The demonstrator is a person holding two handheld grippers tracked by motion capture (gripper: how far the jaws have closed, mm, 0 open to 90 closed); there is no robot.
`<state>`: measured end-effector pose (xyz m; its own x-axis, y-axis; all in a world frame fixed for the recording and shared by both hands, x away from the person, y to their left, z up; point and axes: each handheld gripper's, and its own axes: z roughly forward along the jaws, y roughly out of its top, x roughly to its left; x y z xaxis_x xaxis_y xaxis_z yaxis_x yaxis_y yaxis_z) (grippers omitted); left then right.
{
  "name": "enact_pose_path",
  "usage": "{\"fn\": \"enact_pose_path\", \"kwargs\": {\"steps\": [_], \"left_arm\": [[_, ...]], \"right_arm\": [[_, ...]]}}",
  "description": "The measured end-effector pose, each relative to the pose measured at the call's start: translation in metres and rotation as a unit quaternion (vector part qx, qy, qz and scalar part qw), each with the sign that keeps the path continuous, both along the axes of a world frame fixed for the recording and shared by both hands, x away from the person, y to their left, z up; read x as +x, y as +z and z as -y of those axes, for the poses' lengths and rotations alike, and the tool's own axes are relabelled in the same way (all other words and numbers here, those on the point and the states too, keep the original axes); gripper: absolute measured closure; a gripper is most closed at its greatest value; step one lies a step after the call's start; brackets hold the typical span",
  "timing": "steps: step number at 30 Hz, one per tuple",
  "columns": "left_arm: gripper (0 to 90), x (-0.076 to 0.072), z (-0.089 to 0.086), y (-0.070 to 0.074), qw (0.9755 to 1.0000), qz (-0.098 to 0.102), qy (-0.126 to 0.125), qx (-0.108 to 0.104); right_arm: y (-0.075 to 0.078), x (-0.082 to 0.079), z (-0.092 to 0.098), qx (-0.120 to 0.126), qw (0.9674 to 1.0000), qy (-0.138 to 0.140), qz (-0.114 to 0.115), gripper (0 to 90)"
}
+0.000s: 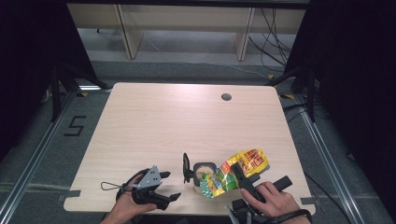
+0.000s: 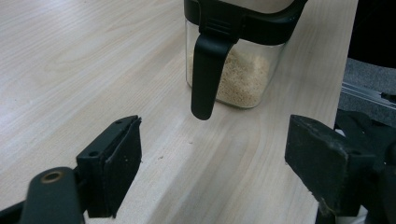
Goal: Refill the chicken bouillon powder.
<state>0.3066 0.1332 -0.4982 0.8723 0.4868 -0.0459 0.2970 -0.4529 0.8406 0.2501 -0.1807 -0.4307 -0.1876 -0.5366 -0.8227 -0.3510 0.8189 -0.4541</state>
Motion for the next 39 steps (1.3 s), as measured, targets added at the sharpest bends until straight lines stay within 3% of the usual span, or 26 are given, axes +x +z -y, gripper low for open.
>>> {"fn": "enact_pose_path", "kwargs": {"steps": [4, 6, 7, 8, 11, 12, 15, 17, 20, 29, 30, 32, 34, 37, 39], "left_arm": [[18.4, -0.0004, 0.0011, -0.0003, 1.0, 0.0, 0.003, -0.007], [18.4, 0.0003, -0.0003, 0.0002, 1.0, 0.001, -0.002, 0.002], [18.4, -0.0012, 0.0007, -0.0008, 0.9999, -0.009, 0.009, -0.007], [18.4, -0.0012, 0.0011, -0.0011, 0.9999, -0.007, 0.01, -0.01], [18.4, -0.0002, 0.0003, 0.0002, 1.0, 0.001, -0.001, -0.004], [18.4, -0.0015, 0.0008, -0.0002, 0.9999, -0.007, 0.01, -0.008], [18.4, -0.001, 0.0001, 0.0001, 0.9999, -0.007, 0.008, -0.004], [18.3, 0.0004, 0.0001, 0.0, 1.0, 0.003, -0.001, 0.0], [18.4, -0.0016, 0.0006, 0.0002, 0.9999, -0.009, 0.008, -0.007], [18.4, 0.0003, 0.0006, -0.0001, 1.0, 0.002, 0.001, -0.007], [18.4, -0.0012, 0.0007, 0.0001, 0.9999, -0.006, 0.008, -0.009], [18.4, -0.0014, 0.0005, 0.0004, 0.9999, -0.006, 0.008, -0.006], [18.4, -0.0015, 0.0007, 0.0001, 0.9999, -0.009, 0.009, -0.007], [18.4, -0.0013, 0.0014, -0.0004, 0.9999, -0.007, 0.008, -0.012], [18.4, 0.0002, -0.0001, 0.0009, 1.0, 0.003, -0.002, -0.001]], "right_arm": [[0.0015, 0.0011, 0.001, 0.008, 1.0, 0.001, 0.004, 48.6], [0.0002, 0.0006, 0.0013, 0.016, 0.9998, -0.009, 0.006, 48.6], [-0.0002, 0.0005, 0.0015, 0.005, 0.9999, -0.009, 0.002, 48.6], [-0.0008, 0.0014, 0.0004, -0.002, 1.0, 0.002, -0.001, 48.6], [-0.0026, 0.0008, -0.001, 0.009, 0.9999, 0.009, -0.006, 48.6], [-0.002, 0.0011, -0.0012, 0.008, 0.9999, 0.009, -0.004, 48.7], [-0.0008, 0.0007, -0.0004, 0.002, 1.0, 0.003, 0.003, 48.7], [-0.0019, 0.0005, -0.0016, 0.0, 1.0, 0.005, -0.001, 48.7], [-0.0036, -0.0002, -0.0013, 0.005, 1.0, 0.004, -0.002, 48.7], [-0.0021, 0.0007, -0.0012, 0.001, 1.0, 0.007, 0.0, 48.8], [-0.002, 0.0006, -0.0009, 0.006, 1.0, 0.007, -0.001, 48.8], [-0.0016, 0.0005, -0.0003, -0.001, 1.0, 0.005, 0.001, 48.7], [-0.0028, 0.001, -0.0007, 0.006, 1.0, 0.005, -0.006, 48.8], [-0.0025, 0.0009, -0.0013, 0.0, 1.0, 0.009, -0.003, 48.8], [-0.0028, 0.0014, -0.0007, 0.008, 0.9999, 0.007, -0.007, 48.8]]}}
